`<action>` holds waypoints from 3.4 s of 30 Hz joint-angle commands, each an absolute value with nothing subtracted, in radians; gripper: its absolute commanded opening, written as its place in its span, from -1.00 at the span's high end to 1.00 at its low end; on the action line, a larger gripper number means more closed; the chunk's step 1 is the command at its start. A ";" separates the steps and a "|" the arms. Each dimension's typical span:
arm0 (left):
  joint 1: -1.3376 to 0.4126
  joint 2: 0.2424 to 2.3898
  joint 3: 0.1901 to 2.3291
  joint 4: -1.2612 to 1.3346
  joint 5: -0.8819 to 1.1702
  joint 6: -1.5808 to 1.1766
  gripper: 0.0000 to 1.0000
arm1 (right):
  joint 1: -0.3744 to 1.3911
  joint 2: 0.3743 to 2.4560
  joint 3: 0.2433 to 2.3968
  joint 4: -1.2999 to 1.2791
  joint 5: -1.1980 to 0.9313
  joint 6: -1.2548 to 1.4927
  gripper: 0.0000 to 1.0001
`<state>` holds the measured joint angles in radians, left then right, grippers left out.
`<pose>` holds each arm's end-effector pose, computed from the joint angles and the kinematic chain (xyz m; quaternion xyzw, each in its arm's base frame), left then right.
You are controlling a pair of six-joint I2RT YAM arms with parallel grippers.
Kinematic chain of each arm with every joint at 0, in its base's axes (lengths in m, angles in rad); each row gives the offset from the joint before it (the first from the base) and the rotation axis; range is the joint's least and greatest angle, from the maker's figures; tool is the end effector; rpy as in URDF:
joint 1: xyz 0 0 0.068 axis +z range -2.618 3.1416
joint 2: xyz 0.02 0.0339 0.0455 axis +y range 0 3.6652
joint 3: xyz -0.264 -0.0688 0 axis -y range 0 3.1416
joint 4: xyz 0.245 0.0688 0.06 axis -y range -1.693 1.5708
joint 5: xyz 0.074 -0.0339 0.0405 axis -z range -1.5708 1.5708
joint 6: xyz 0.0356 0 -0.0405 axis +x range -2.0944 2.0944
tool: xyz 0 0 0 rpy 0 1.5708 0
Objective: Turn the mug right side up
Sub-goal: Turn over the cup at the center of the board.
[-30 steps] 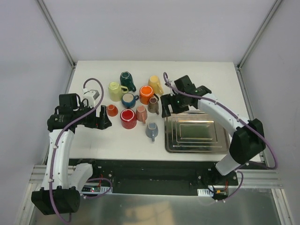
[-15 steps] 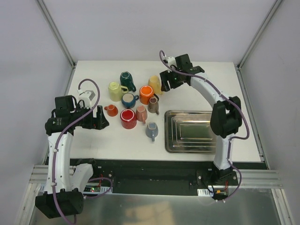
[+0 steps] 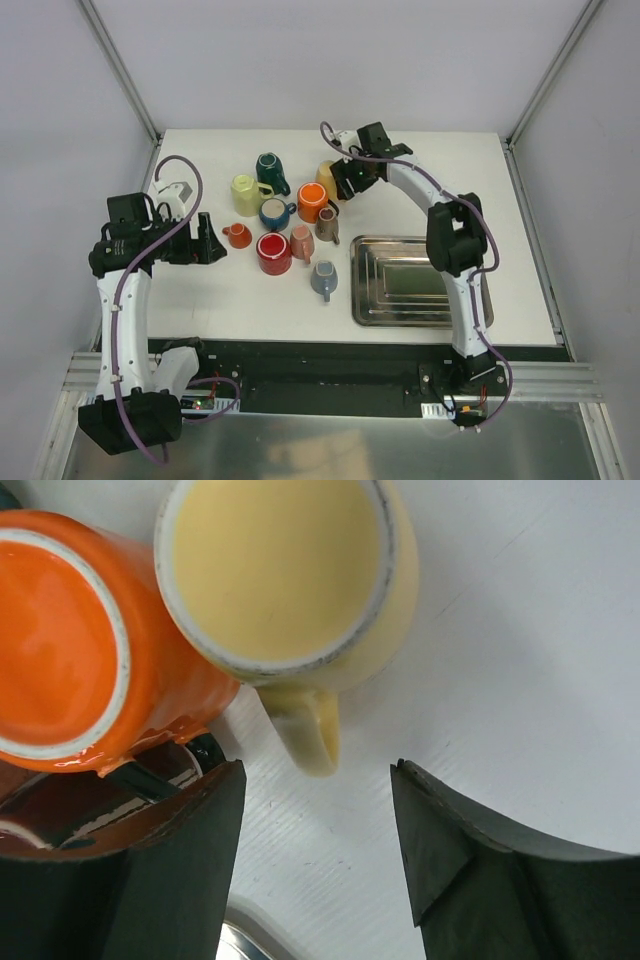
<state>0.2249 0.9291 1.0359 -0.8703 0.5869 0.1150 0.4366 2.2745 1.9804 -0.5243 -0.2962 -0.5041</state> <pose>0.1741 0.0196 0.3391 0.0651 0.8852 -0.1986 0.4156 0.4637 0.2278 0.2223 -0.4652 0.7954 0.1249 0.3678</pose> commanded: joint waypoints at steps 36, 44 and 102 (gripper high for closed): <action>0.203 1.035 1.156 -0.831 0.721 0.274 -0.60 | 0.342 2.082 2.014 -0.503 -0.402 -0.330 1.00; -0.041 1.086 1.259 -0.672 0.628 0.478 -0.60 | 0.276 1.843 1.872 -0.596 -0.665 -0.158 1.00; -0.730 1.649 1.682 -0.696 0.394 0.609 1.00 | -0.156 1.382 1.176 -0.491 -1.300 0.391 -0.45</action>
